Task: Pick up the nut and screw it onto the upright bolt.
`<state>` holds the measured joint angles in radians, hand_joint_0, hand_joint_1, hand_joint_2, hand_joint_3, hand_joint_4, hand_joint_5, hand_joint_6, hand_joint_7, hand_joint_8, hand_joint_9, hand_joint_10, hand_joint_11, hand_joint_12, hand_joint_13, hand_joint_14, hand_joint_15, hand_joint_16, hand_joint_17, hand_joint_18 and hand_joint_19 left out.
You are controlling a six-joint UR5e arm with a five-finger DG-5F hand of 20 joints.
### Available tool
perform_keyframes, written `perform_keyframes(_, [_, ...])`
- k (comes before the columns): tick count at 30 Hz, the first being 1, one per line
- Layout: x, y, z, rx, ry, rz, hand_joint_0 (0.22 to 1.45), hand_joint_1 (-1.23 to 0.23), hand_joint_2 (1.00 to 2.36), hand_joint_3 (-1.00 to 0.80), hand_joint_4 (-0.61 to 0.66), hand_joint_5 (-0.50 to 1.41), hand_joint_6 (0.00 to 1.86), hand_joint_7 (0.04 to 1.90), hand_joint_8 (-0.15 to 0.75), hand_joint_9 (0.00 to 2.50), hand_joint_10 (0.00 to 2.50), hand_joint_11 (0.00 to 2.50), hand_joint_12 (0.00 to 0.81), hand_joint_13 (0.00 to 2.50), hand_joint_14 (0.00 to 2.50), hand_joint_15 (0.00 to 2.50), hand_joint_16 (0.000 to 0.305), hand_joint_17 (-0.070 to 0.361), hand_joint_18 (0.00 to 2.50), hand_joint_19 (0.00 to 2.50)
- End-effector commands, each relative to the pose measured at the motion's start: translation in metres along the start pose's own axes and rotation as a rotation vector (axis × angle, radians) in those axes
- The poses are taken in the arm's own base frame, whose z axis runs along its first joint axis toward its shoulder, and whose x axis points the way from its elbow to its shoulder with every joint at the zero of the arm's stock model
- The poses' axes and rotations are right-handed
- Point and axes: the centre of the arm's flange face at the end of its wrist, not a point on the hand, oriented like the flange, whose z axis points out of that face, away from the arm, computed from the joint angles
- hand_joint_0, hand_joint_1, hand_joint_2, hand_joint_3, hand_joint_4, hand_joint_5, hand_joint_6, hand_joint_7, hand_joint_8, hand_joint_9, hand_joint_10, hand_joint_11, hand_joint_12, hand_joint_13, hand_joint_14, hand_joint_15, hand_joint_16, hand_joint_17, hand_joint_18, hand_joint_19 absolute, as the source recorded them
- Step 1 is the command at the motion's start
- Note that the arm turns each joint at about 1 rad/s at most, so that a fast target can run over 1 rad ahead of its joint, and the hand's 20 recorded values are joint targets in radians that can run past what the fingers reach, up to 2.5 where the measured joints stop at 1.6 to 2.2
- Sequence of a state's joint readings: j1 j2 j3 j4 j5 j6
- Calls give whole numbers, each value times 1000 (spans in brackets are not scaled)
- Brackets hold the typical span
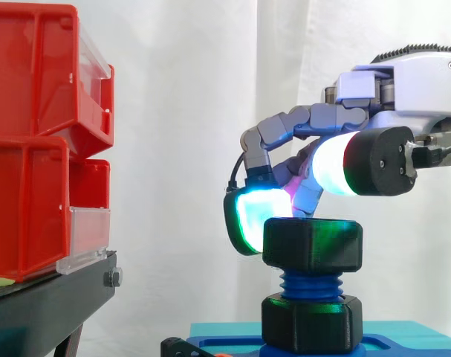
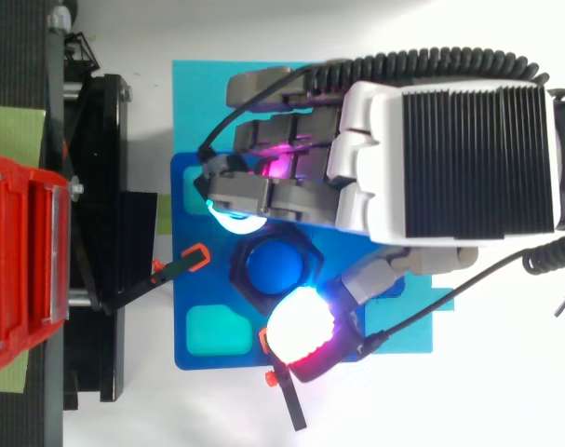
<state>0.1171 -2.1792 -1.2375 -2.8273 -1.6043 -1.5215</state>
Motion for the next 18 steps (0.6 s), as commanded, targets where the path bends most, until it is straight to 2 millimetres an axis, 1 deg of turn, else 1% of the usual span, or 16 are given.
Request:
perform_keyframes(1, [0,-3,-1,4,2,0,529,-296,1000,-500,111,9,628,1365,266,1235,0,0,156,983,0,0,14,31,663,16])
perform_keyframes(7, [-1,-14,-4,8,5,-2,536,-303,1000,-500,50,44,642,1383,260,1486,0,0,136,1113,0,0,11,24,770,67])
perform_keyframes(10, [0,-18,-5,8,6,-2,537,-307,1000,-500,41,53,656,1342,241,1677,0,13,117,1200,0,7,9,20,851,104])
perform_keyframes(14, [-2,-22,-6,8,3,0,536,-312,1000,-500,38,59,662,1324,230,1764,3,75,113,1261,0,23,7,16,887,125])
perform_keyframes(16, [-3,-23,-7,8,2,0,531,-312,1000,-500,36,60,661,1325,232,1768,3,80,114,1268,0,25,7,17,898,122])
perform_keyframes(17, [-3,-24,-7,7,2,0,530,-311,1000,-500,32,60,656,1339,232,1769,2,81,114,1265,0,22,8,17,899,120])
perform_keyframes(18, [-5,-23,-6,6,-1,0,529,-309,1000,-500,47,62,610,1421,244,1760,4,102,120,1255,0,21,8,19,895,122])
